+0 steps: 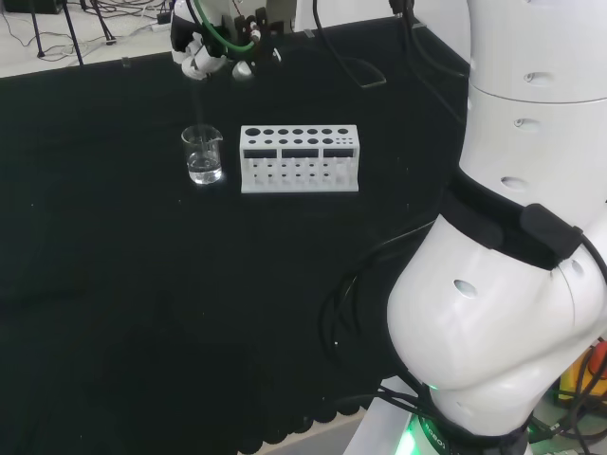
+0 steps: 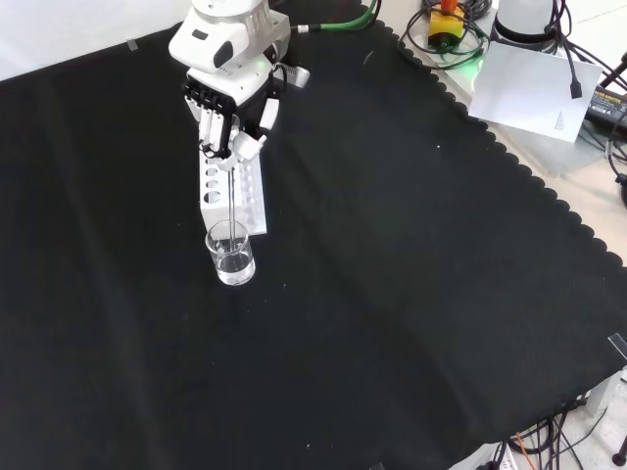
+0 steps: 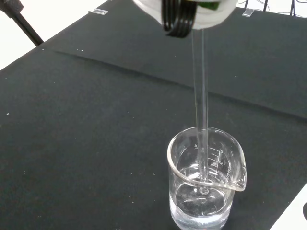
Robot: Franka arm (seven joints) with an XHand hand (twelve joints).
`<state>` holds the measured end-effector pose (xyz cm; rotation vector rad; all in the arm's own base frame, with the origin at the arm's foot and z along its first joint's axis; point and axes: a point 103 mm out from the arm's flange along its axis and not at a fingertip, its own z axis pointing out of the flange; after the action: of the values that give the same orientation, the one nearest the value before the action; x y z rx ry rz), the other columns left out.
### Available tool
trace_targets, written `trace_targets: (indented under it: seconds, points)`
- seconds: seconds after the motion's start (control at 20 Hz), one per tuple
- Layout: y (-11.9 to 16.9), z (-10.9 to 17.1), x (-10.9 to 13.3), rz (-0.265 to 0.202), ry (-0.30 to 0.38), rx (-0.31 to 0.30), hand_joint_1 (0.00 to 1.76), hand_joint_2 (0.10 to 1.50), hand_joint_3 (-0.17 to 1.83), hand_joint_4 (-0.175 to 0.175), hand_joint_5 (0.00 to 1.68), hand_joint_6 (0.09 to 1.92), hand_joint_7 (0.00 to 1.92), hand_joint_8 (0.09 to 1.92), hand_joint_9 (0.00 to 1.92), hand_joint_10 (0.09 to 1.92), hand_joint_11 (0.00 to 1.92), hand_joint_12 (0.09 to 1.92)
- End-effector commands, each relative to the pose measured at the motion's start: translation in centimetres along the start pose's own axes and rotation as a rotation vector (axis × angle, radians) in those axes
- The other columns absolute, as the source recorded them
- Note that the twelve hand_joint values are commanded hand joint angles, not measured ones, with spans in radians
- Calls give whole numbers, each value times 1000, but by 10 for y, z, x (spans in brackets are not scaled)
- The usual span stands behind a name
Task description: Put the glass rod back on the white test tube rack.
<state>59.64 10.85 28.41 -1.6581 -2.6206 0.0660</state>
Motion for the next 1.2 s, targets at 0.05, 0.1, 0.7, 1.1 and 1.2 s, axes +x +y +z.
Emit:
trace_targets:
  seconds: [0.05, 0.1, 0.7, 1.1, 1.2]
  points:
    - [0, -3, 5, -13, 3, -6, 1299, 847, 449, -175, 1128, 546, 1104, 1197, 1754, 765, 1707, 764]
    - [0, -4, 6, -14, 4, -8, 1299, 847, 449, -175, 1128, 546, 1104, 1197, 1754, 765, 1707, 764]
    - [-8, -49, -8, 38, 10, -30, 1299, 847, 449, -175, 1127, 546, 1104, 1197, 1755, 764, 1707, 766]
    - [-24, -75, -35, 111, 20, -42, 1299, 847, 449, -175, 1127, 546, 1104, 1197, 1755, 764, 1706, 766]
    - [-29, -77, -43, 128, 18, -39, 1299, 847, 448, -175, 1127, 546, 1104, 1197, 1755, 764, 1706, 767]
